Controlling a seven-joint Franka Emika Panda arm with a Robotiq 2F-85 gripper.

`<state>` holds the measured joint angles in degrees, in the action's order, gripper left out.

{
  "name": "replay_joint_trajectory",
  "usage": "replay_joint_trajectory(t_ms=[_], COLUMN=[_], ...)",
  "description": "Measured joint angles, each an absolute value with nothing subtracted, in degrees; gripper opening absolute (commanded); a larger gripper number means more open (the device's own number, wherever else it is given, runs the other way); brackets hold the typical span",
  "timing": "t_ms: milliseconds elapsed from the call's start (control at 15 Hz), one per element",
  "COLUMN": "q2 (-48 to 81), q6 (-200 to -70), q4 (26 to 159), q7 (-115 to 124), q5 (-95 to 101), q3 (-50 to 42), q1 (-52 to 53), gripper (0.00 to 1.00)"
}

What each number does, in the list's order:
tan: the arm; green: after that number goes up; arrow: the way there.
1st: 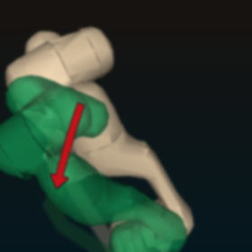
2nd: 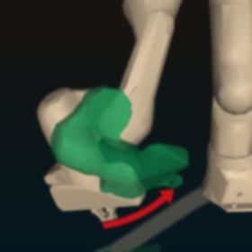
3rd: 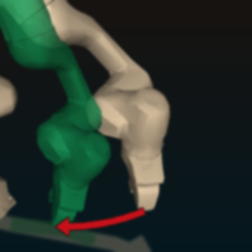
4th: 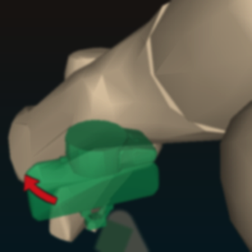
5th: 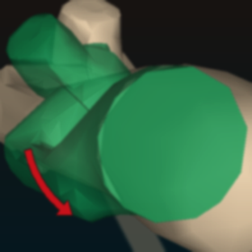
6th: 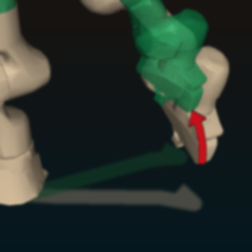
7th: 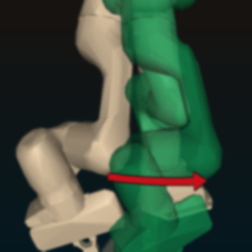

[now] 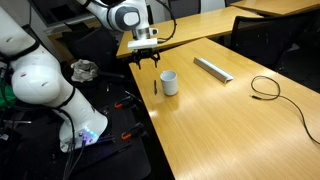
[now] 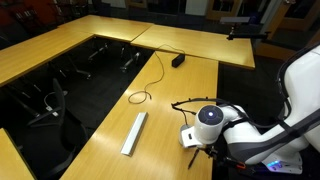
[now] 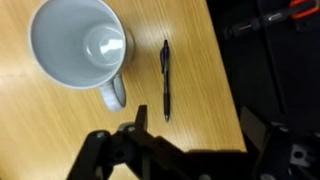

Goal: Pick up the pen from the cup and place it on the table

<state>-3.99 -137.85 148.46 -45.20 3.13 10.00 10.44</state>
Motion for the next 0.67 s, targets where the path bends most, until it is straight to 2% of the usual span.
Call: replay_joint_trajectory(t_ms=[667], q2=[-9.7], q6=[-130.5], q4=[144.9], q7=[-48.9], q5=[3.0], q3=[9.6], q1=[11.4], gripper=[1.0])
